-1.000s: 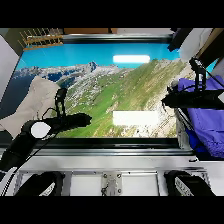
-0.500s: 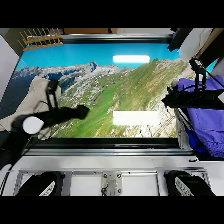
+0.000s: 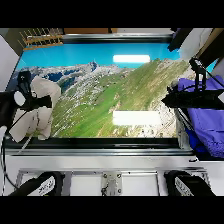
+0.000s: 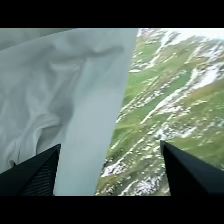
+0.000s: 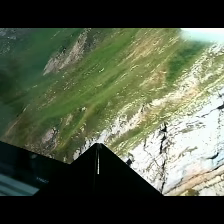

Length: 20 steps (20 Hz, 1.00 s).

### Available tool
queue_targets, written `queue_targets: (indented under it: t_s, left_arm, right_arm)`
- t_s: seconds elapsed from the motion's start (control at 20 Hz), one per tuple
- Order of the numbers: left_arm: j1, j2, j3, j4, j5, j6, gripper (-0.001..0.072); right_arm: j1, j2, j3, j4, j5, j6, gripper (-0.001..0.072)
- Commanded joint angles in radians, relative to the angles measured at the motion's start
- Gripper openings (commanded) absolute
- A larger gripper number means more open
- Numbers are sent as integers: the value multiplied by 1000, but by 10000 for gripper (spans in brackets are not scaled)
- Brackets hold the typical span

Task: Fold the clothes and pants, and hang the long-sleeved shirts on hangers.

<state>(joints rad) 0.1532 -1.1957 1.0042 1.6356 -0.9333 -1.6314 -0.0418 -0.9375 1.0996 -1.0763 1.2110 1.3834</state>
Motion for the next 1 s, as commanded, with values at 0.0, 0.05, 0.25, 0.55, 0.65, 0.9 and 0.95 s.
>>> queue_targets:
  t_s: [0.0, 0.05, 0.25, 0.55, 0.65, 0.9, 0.95]
  left_arm:
    - [23, -174, 16, 50, 41, 1, 688]
    - [15, -207, 16, 74, 55, 1, 688]
    - [-15, -271, 17, 127, 67, -1, 489]
    - [-157, -106, 17, 113, 61, 0, 7]
    - [-303, -12, 17, 24, 63, 54, 7]
    - [-753, 103, 17, -219, 181, 151, 7]
    - [-818, 100, 17, -218, 200, 150, 7]
  right_arm:
    - [1, 0, 0, 0, 0, 0, 27]
    - [1, 0, 0, 0, 0, 0, 27]
    - [1, 0, 0, 0, 0, 0, 27]
    - [1, 0, 0, 53, -4, 4, 27]
    - [0, 1, 0, 78, -67, -1, 28]
    - [-89, 26, 17, 75, -166, 0, 25]
    - [-108, 36, 17, 76, -163, 0, 25]
